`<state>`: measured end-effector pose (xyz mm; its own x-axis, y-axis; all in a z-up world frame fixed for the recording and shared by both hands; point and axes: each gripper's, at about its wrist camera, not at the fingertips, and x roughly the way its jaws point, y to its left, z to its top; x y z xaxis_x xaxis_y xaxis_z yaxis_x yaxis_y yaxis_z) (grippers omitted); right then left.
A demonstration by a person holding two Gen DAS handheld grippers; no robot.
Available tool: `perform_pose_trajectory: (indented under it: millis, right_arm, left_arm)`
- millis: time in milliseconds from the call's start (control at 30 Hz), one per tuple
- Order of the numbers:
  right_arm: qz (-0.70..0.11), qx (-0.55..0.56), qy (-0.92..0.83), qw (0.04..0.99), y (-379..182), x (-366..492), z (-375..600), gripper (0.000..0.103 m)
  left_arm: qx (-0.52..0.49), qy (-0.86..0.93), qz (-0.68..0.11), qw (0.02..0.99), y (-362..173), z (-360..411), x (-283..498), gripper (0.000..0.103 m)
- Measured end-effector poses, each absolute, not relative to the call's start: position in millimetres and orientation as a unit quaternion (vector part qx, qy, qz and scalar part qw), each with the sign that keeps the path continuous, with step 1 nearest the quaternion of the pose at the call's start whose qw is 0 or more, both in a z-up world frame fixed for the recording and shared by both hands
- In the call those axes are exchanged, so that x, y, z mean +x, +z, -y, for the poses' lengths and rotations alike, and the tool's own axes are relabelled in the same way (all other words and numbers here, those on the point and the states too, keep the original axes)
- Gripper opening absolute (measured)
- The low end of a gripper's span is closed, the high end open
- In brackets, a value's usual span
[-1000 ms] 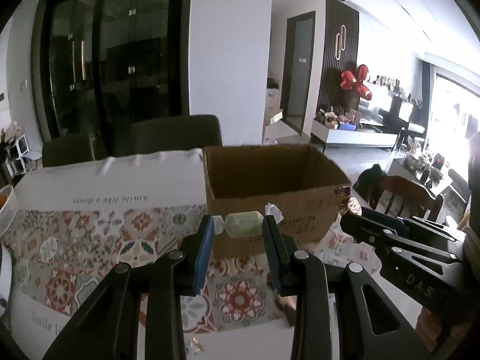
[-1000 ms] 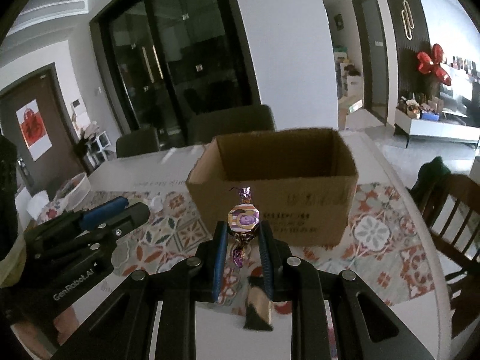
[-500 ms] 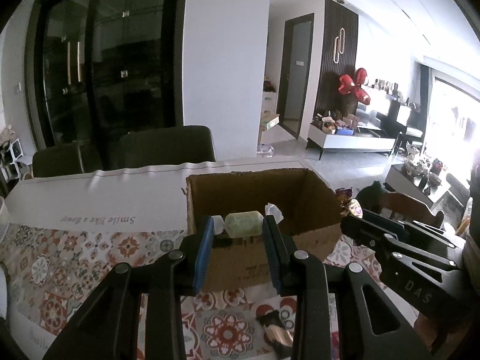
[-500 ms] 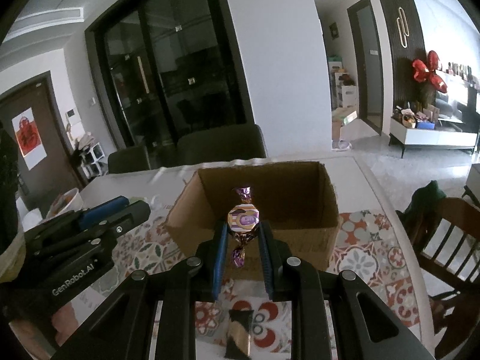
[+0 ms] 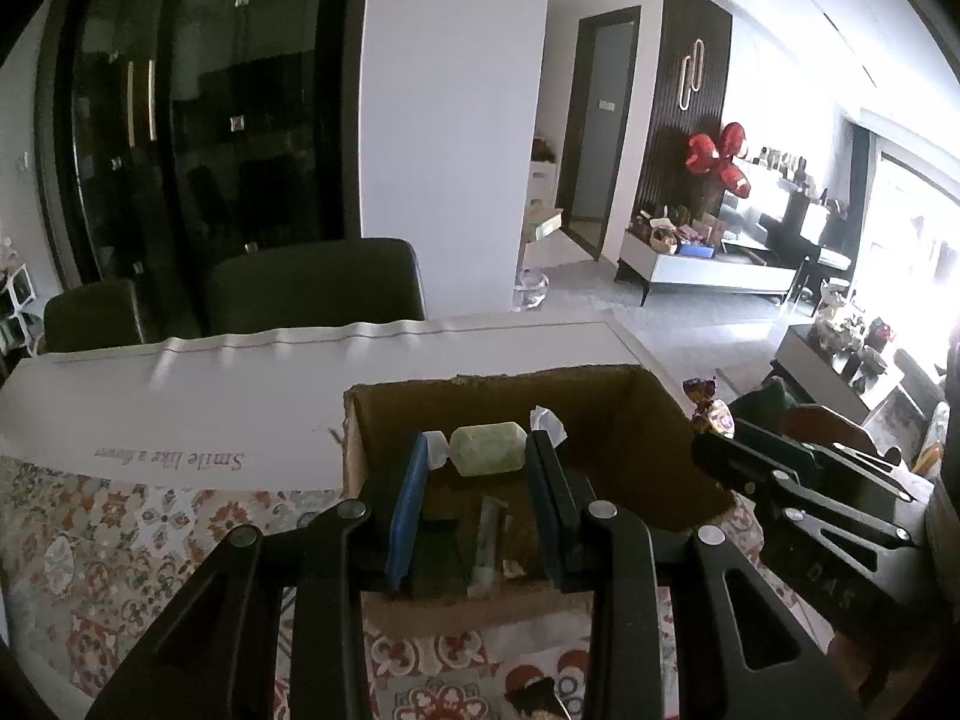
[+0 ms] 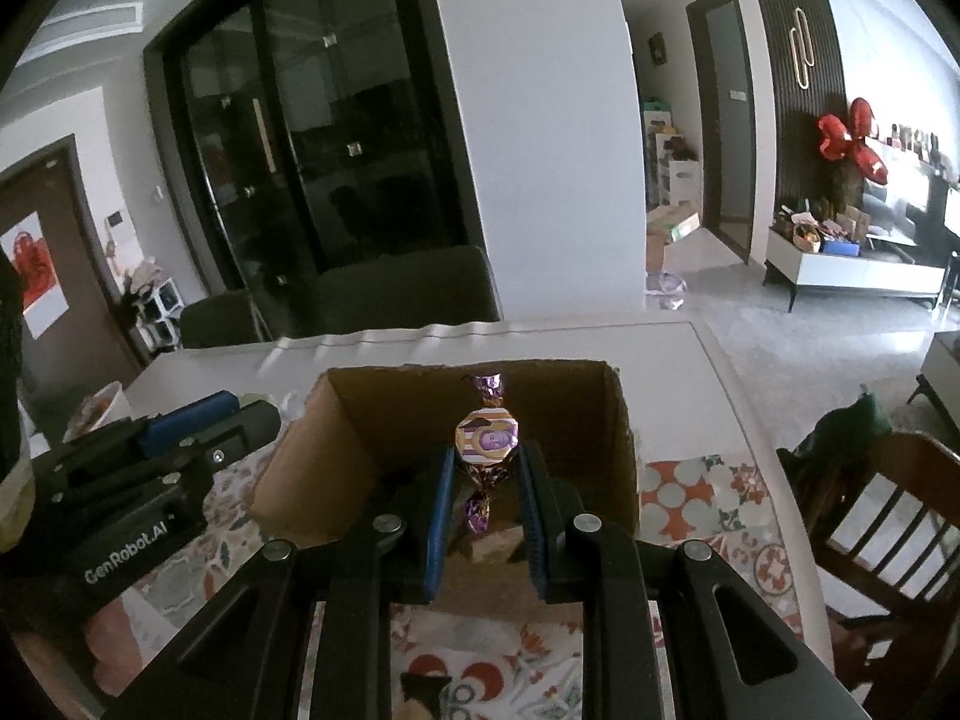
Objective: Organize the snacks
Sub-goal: 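Carry the green snack with the left tool while the right tool carries the purple candy into the box, then open the left tool inside the box while the right tool releases the purple candy, then move the left tool to the round brown snack while the right tool reaches the gold-and-black bar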
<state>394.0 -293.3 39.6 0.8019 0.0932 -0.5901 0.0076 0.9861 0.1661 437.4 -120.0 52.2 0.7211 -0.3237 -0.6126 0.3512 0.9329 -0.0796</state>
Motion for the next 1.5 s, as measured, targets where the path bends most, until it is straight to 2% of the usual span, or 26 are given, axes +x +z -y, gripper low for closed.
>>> perform_pose_trajectory:
  millis: [233, 300, 367, 400, 433, 500, 767, 1000, 1300, 1500]
  right_arm:
    - [-0.337, 0.084, 0.019, 0.938, 33.6, 416.4, 298.6, 0.022]
    - [-0.341, 0.081, 0.016, 0.936, 32.0, 419.6, 299.3, 0.022]
    - [-0.344, 0.085, 0.015, 0.935, 30.0, 420.1, 300.4, 0.023]
    - [-0.343, 0.087, 0.01, 0.935, 29.8, 419.7, 301.8, 0.023]
    - [-0.344, 0.09, 0.006, 0.934, 29.1, 419.5, 303.2, 0.024]
    - [-0.349, 0.096, 0.002, 0.932, 28.5, 419.0, 302.2, 0.04]
    - [-0.332, 0.075, -0.006, 0.94, 30.5, 391.8, 289.8, 0.056]
    - [-0.317, 0.06, 0.012, 0.947, 32.8, 358.6, 262.8, 0.064]
    - [-0.309, 0.06, 0.038, 0.948, 27.6, 321.4, 233.3, 0.064]
    - [-0.304, 0.065, 0.042, 0.949, 19.9, 301.8, 223.6, 0.064]
  left_arm:
    - [0.032, -0.173, -0.345, 0.922, 45.3, 128.5, 459.5, 0.034]
    - [0.04, -0.162, -0.343, 0.924, 44.2, 129.3, 461.2, 0.04]
    - [0.046, -0.153, -0.341, 0.926, 44.1, 127.8, 460.8, 0.066]
    - [0.045, -0.149, -0.338, 0.928, 44.7, 125.9, 459.6, 0.068]
    - [0.042, -0.147, -0.334, 0.93, 45.3, 122.9, 456.7, 0.069]
    - [0.045, -0.144, -0.331, 0.932, 45.6, 119.4, 450.9, 0.07]
    - [0.072, -0.137, -0.319, 0.935, 46.4, 100.0, 414.5, 0.07]
    - [0.072, -0.134, -0.302, 0.941, 56.0, 70.8, 371.7, 0.069]
    - [0.086, -0.109, -0.274, 0.952, 57.2, 38.5, 323.2, 0.07]
    - [0.068, -0.095, -0.282, 0.952, 46.5, 18.6, 299.5, 0.069]
